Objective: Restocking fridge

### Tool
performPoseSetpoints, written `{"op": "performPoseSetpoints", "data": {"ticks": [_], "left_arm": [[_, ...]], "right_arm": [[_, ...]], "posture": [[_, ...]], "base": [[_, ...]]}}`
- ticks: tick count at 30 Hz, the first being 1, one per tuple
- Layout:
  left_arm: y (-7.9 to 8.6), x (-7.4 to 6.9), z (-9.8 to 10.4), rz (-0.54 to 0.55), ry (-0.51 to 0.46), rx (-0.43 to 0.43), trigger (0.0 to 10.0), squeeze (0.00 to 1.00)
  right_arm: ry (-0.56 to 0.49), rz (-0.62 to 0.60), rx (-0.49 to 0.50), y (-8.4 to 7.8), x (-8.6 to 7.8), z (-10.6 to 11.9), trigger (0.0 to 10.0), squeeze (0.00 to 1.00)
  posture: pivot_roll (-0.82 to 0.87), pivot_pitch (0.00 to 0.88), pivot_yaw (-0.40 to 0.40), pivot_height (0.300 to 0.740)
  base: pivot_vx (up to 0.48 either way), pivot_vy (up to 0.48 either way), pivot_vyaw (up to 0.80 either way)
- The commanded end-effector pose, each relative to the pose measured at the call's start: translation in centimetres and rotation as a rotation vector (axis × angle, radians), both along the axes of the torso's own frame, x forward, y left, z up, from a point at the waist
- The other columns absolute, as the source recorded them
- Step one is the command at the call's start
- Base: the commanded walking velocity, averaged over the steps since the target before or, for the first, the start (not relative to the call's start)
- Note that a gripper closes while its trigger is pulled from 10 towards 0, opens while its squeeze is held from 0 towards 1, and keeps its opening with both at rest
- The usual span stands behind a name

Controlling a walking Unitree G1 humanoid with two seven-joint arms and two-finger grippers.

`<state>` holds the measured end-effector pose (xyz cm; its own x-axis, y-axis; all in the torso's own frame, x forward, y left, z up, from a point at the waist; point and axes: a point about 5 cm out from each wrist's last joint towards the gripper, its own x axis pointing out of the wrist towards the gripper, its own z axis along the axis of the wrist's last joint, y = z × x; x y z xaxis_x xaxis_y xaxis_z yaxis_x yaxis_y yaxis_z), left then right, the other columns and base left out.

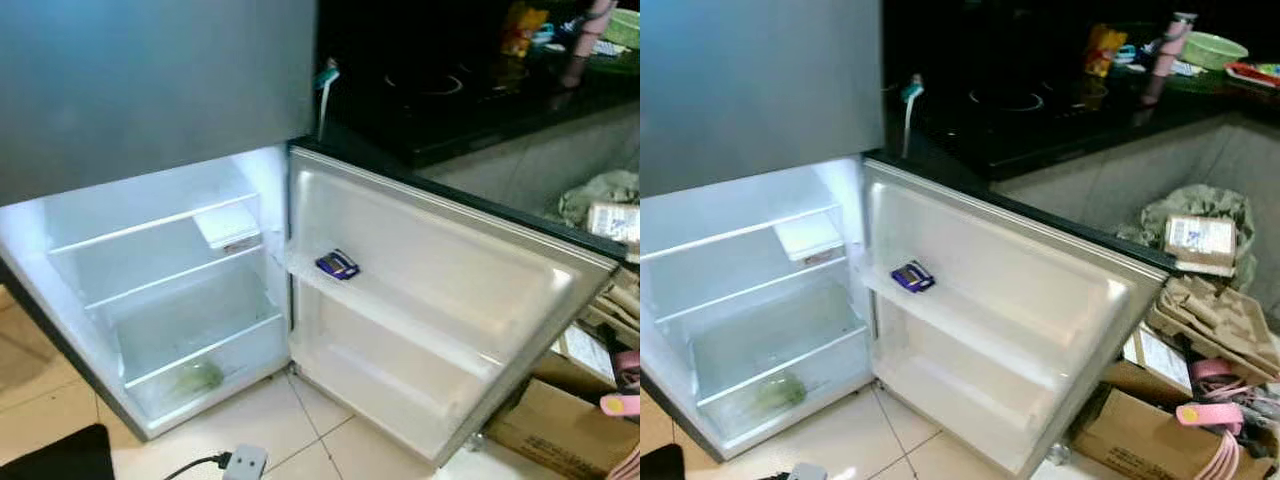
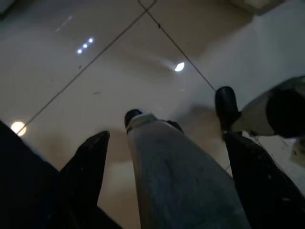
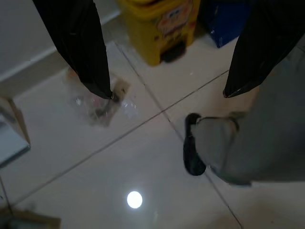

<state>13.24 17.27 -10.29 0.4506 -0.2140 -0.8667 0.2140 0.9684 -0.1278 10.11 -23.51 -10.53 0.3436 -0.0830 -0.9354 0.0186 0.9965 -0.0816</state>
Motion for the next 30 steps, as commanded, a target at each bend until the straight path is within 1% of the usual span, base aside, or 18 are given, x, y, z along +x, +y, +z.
{"op": "performPoseSetpoints", "data": {"ticks": [1,12,16,17,18,20,23,24,25,26,28,30], "left_arm": [[0.0,-0.9,-0.3,0.0,0.036,0.005,10.0,0.0],[0.0,-0.9,-0.3,0.015,0.032,0.001,10.0,0.0],[0.0,-0.9,-0.3,0.014,0.032,0.001,10.0,0.0],[-0.1,-0.9,-0.3,0.009,0.031,0.002,10.0,0.0],[-0.1,-0.9,-0.3,0.009,0.031,0.002,10.0,0.0],[-0.1,-0.9,-0.3,0.002,0.031,0.004,10.0,0.0],[0.0,-0.9,-0.3,-0.003,0.032,0.007,10.0,0.0],[0.0,-0.9,-0.3,-0.003,0.031,0.008,10.0,0.0],[0.0,-0.9,-0.3,-0.003,0.031,0.008,10.0,0.0],[0.1,-0.9,-0.3,-0.004,0.031,0.009,10.0,0.0],[0.2,-0.9,-0.3,-0.005,0.031,0.012,10.0,0.0],[0.3,-0.9,-0.3,-0.005,0.031,0.013,10.0,0.0]], "right_arm": [[-0.017,0.002,-0.006,-0.1,0.4,0.1,10.0,0.0],[-0.028,0.01,-0.017,-0.4,0.5,0.2,10.0,0.0],[-0.035,-0.008,-0.047,-1.0,0.6,0.4,10.0,0.0],[-0.041,-0.024,-0.063,-1.5,0.6,0.6,10.0,0.0],[-0.041,-0.024,-0.063,-1.5,0.6,0.6,10.0,0.0],[-0.05,-0.061,-0.115,-2.7,0.7,0.9,10.0,0.0],[-0.089,-0.15,-0.185,-4.8,1.2,1.8,10.0,0.0],[-0.098,-0.164,-0.198,-5.2,1.3,2.0,10.0,0.0],[-0.098,-0.164,-0.198,-5.2,1.3,2.0,10.0,0.0],[-0.126,-0.199,-0.221,-6.0,1.7,2.4,10.0,0.0],[-0.225,-0.317,-0.251,-8.0,3.1,3.9,10.0,0.0],[-0.328,-0.425,-0.237,-9.3,4.3,5.1,10.0,0.0]], "posture": [[-0.02,0.0,-0.042,0.74],[-0.02,0.0,-0.043,0.74],[-0.02,0.0,-0.043,0.74],[-0.02,0.0,-0.041,0.74],[-0.02,0.0,-0.041,0.74],[-0.02,0.0,-0.045,0.74],[-0.02,0.0,-0.045,0.74],[-0.02,0.0,-0.045,0.74],[-0.02,0.0,-0.045,0.74],[-0.02,0.0,-0.046,0.74],[-0.02,0.0,-0.043,0.74],[-0.02,0.0,-0.04,0.74]], "base": [[0.0,0.0,0.0],[0.0,0.0,0.0],[0.0,0.0,0.0],[0.0,0.0,0.0],[0.0,0.0,0.0],[0.0,0.0,0.0],[0.0,0.0,0.0],[0.0,0.0,0.0],[0.0,0.0,0.0],[0.0,0.0,0.0],[0.0,0.0,0.0],[0.0,0.0,0.0]]}}
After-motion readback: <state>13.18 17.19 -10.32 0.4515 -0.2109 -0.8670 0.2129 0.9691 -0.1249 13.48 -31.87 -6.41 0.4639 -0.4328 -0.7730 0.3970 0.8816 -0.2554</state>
